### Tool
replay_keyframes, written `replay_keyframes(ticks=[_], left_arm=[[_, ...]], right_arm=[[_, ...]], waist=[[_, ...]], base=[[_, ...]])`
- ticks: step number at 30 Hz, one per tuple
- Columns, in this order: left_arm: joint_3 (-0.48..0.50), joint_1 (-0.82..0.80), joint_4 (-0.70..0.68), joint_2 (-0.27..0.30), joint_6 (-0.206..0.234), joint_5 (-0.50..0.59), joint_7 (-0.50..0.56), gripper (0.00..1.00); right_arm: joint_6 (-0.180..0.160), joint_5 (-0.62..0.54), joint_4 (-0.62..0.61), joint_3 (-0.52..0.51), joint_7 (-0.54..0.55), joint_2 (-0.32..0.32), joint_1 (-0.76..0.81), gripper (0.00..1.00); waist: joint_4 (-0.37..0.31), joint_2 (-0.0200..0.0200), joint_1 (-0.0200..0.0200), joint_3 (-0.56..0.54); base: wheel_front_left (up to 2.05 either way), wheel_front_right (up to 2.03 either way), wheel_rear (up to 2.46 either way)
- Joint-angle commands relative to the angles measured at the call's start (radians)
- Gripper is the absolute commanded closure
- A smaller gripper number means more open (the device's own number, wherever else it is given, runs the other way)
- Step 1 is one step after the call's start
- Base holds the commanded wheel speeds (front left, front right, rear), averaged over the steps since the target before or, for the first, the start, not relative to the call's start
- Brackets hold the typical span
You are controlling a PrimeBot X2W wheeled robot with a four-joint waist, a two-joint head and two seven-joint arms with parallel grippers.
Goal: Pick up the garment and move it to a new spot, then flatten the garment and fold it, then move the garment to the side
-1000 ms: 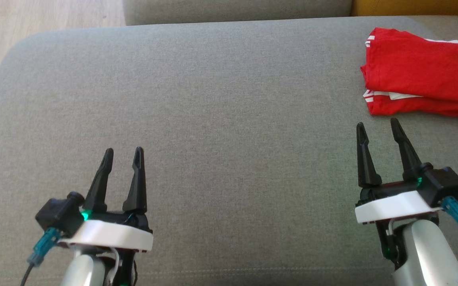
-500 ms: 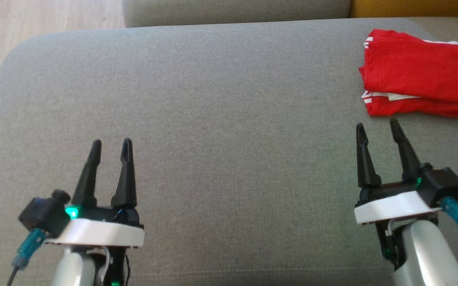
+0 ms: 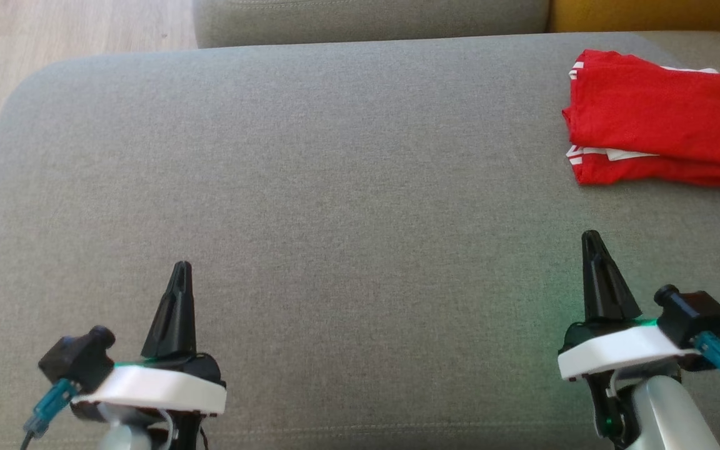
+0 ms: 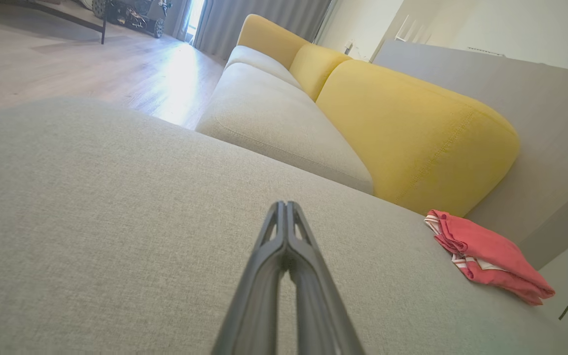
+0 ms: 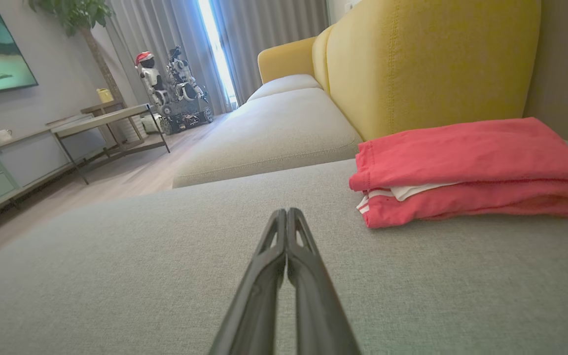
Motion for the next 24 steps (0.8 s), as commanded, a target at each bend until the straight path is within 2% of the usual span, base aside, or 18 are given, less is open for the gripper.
replay_keyframes(ticks=[1,24], left_arm=[[0.009,-0.043,-0.027,0.01,-0.003,-0.028,0.005,1.0],[0.036,-0.065,0.012,0.024,-0.014,-0.272,0.06,1.0]], right_arm=[[0.001,0.035,-0.034,-0.004,0.008,-0.01,-0.036,1.0],[0.002,0.326,-0.035,-0.02,0.063,-0.021,-0.032,1.0]], waist=[[0.0,0.0,0.0,-0.001],[-0.005,0.0,0.0,-0.021]], base=[[0.0,0.0,0.0],[0.0,0.0,0.0]])
